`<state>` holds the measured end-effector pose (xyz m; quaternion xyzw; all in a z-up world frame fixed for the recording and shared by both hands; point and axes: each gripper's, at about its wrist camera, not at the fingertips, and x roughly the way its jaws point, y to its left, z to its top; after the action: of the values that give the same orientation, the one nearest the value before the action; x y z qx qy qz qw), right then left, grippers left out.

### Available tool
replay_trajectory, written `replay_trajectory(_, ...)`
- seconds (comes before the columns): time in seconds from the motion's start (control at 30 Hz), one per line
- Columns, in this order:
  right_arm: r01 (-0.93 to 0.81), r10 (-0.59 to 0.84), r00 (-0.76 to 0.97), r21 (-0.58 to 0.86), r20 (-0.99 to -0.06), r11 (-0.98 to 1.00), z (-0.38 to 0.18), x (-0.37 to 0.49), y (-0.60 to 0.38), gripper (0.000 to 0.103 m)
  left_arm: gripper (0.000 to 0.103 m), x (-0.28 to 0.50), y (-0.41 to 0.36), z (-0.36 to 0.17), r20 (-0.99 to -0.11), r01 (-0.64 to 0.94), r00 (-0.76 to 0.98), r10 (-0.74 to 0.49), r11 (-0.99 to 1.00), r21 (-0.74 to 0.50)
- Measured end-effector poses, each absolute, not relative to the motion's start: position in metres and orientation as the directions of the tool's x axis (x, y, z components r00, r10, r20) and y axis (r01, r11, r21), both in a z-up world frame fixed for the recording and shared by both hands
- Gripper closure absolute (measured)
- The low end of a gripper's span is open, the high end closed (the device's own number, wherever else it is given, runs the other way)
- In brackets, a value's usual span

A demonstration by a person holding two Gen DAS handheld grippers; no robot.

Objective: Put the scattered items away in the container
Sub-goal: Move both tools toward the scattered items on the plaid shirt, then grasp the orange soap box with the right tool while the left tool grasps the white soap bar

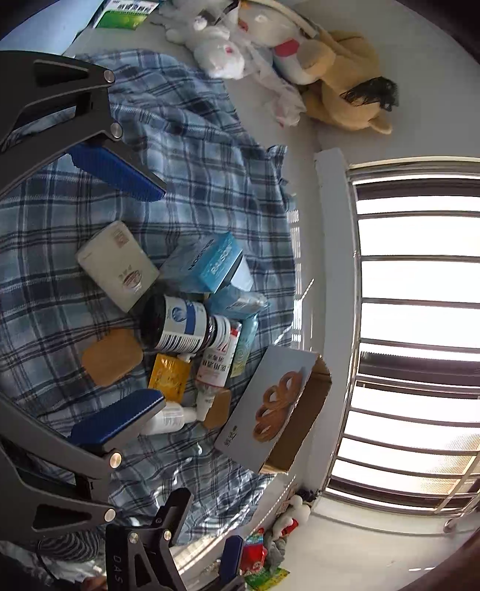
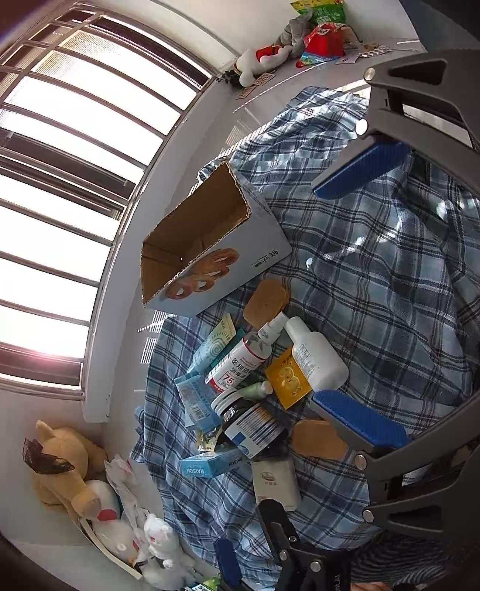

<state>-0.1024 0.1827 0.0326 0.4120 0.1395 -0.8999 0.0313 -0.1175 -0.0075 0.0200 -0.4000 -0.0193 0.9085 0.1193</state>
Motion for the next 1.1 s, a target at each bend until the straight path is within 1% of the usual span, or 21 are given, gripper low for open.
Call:
replay_trajectory(0.07,0.187,0.023,-0.674,-0.2,-0.738,-0.962,0.027,-0.098,0.186,0.0,0.0,-0.122,-0.016,0.009,-0.748,-0.19,-0.594,0.296,-0.955,-0.227)
replay_trajectory(0.13,0.211,-0.018,-0.678,-0.171,-0.735,-0.962,0.018,-0.093,0.189,0.0,0.0,-0.126,-0.023,-0.001,-0.772,-0.157,-0.562,0.297,-0.955,-0.254)
replay_trajectory(0.23,0.243,-0.085,-0.669,-0.108,-0.738,-0.964,0.001,-0.087,0.193,0.0,0.0,-0.122,-0.026,-0.01,-0.774,-0.129,-0.591,0.228,-0.974,-0.188)
replay_trajectory(0.33,0.261,-0.141,-0.667,-0.053,-0.732,-0.964,-0.012,-0.085,0.194,0.0,0.0,-0.116,-0.027,-0.016,-0.77,-0.143,-0.597,0.226,-0.974,-0.175)
replay_trajectory(0.47,0.266,-0.154,-0.714,-0.061,-0.683,-0.962,-0.02,-0.083,0.187,0.0,0.0,-0.109,-0.021,-0.029,-0.777,-0.169,-0.596,0.202,-0.978,-0.125)
replay_trajectory(0.57,0.336,-0.232,-0.724,-0.039,-0.649,-0.941,-0.025,-0.08,0.18,0.0,0.0,-0.107,-0.013,-0.039,-0.786,-0.228,-0.585,0.197,-0.971,-0.073)
replay_trajectory(0.7,0.366,-0.226,-0.727,-0.087,-0.648,-0.927,-0.034,-0.083,0.171,0.0,0.0,-0.109,-0.015,-0.046,-0.762,-0.218,-0.63,0.149,-0.976,-0.011)
replay_trajectory(0.77,0.398,-0.265,-0.701,-0.055,-0.662,-0.916,-0.04,-0.083,0.17,0.0,0.0,-0.112,-0.018,-0.048,-0.743,-0.213,-0.657,0.128,-0.977,0.02)
replay_trajectory(0.87,0.463,-0.343,-0.649,0.006,-0.679,-0.886,-0.049,-0.082,0.162,0.007,0.0,-0.118,-0.023,-0.053,-0.748,-0.242,-0.649,0.14,-0.97,0.029)
replay_trajectory(0.9,0.483,-0.354,-0.633,0.007,-0.688,-0.876,-0.053,-0.082,0.157,0.01,0.0,-0.12,-0.025,-0.054,-0.753,-0.255,-0.642,0.147,-0.966,0.029)
replay_trajectory(0.97,0.512,-0.355,-0.619,-0.018,-0.701,-0.859,-0.059,-0.08,0.146,0.012,0.0,-0.123,-0.031,-0.057,-0.759,-0.266,-0.633,0.152,-0.963,0.03)
replay_trajectory(1.03,0.531,-0.354,-0.616,-0.04,-0.704,-0.846,-0.061,-0.079,0.135,0.016,0.0,-0.122,-0.036,-0.058,-0.76,-0.26,-0.633,0.144,-0.965,0.034)
replay_trajectory(1.1,0.555,-0.375,-0.598,-0.029,-0.708,-0.831,-0.063,-0.077,0.126,0.016,0.0,-0.121,-0.043,-0.059,-0.763,-0.249,-0.631,0.141,-0.968,0.027)
